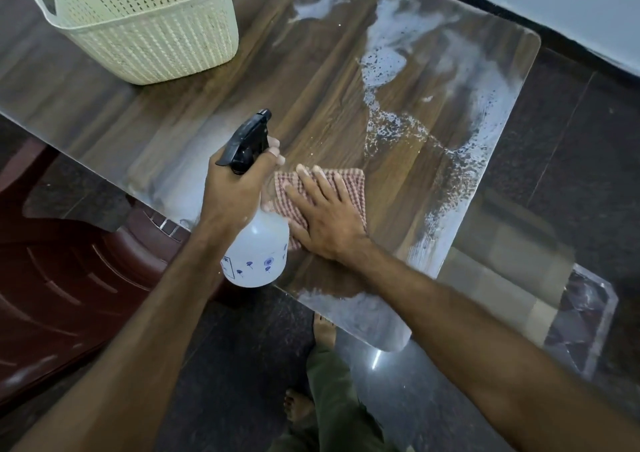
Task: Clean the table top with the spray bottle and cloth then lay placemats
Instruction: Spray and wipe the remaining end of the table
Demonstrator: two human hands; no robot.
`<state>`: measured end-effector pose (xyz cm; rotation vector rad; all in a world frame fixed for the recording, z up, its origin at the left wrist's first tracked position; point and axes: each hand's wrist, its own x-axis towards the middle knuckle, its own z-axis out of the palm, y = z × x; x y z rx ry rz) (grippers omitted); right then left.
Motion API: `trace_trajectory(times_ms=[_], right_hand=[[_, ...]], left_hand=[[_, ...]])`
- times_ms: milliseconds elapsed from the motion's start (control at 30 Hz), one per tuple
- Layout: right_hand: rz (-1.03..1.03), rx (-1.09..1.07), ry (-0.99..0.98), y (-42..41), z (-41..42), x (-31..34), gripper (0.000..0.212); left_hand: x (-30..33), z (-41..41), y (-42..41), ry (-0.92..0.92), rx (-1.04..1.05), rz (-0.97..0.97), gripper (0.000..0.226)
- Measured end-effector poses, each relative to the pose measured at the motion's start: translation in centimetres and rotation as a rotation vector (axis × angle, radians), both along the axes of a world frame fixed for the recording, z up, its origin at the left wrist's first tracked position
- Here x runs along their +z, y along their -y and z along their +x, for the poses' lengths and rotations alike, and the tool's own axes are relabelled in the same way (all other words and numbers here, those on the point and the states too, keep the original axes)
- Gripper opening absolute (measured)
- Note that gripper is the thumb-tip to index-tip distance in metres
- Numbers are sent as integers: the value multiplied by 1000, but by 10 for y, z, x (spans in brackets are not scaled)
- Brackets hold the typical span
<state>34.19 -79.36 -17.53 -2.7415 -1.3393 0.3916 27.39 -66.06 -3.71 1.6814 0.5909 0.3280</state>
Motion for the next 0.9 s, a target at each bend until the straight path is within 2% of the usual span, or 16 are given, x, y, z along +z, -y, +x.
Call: trace_trajectory(times_ms=[100,167,267,333,400,533,700,800,900], right_hand=[[-31,-56,-4,-35,56,6,69],[-21,-169,-3,-35,91,9,68],[8,-402,17,0,115,6,66],[11,-500,52,28,102,7,68],[-11,-481,21,41,68,10,71],[9,-281,-57,13,32,10,69],[-3,-200,1,-52,114,7,68],[-10,-307,8,-51,175,7,69],[39,-429,25,-12,200,0,68]], left_hand=[[-2,11,-9,0,1,29,8],[-3,17,-17,-3,18,25,7],[-1,25,-28,-9,44,29,7],[2,30,-34,-13,63,32,8],[3,37,-38,-16,71,40,8],[-3,58,-42,-15,70,16,14],[-13,84,-38,-6,44,-3,16],[-14,99,-33,18,27,-28,14],[-16,109,-29,18,13,-36,13]])
